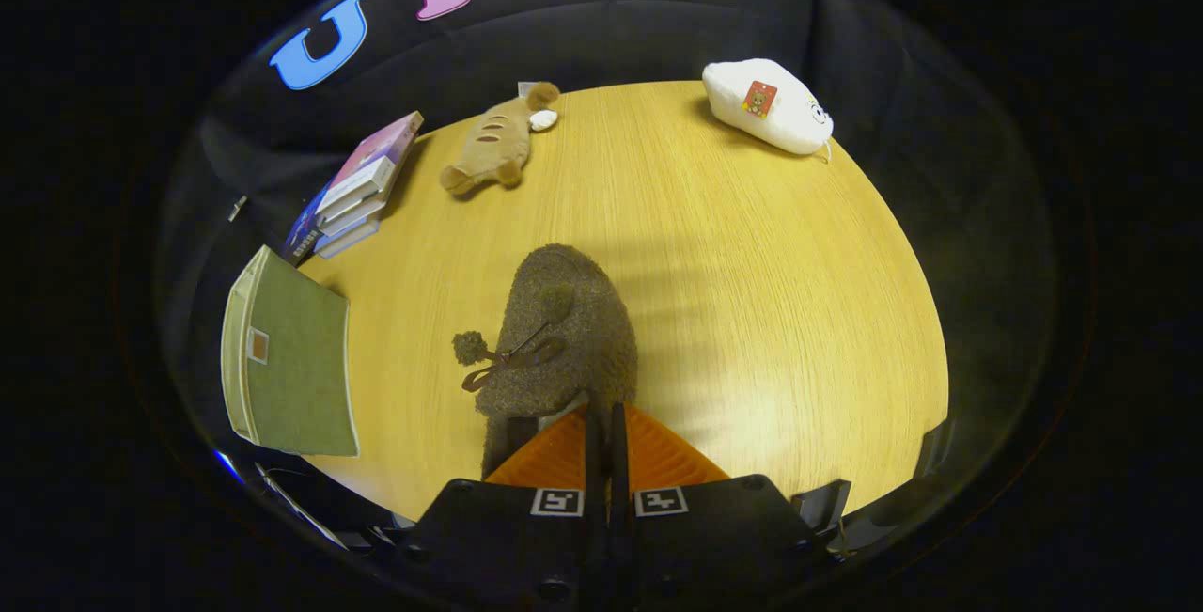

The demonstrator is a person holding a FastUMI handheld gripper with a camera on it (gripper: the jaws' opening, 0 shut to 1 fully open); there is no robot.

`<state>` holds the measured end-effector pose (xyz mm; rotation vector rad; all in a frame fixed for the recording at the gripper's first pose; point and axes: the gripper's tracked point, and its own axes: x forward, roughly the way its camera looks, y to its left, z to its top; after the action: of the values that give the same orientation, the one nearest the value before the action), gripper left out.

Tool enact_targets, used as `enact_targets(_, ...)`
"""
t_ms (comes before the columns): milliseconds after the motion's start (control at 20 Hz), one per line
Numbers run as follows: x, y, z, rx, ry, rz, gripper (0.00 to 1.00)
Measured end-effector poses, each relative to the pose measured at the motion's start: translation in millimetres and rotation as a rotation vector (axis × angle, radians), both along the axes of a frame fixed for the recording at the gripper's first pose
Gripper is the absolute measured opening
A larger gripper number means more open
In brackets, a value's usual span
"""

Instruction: Open the storage box then place both shoes into the box .Put the left shoe in first, then the right shoe, with the right side of both shoes facing outward in a uniform manner.

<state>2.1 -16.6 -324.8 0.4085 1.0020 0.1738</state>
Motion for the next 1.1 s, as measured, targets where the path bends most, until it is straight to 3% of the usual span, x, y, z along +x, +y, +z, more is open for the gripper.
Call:
enact_targets(400, 0, 64, 102, 0.112, -0.097, 0.002, 0.05)
enact_targets(650, -1, 127, 163, 0.176, -0.166, 0.051, 0.05)
enact_targets(1100, -11, 256, 213, 0.28, -0.154, 0.141, 0.05)
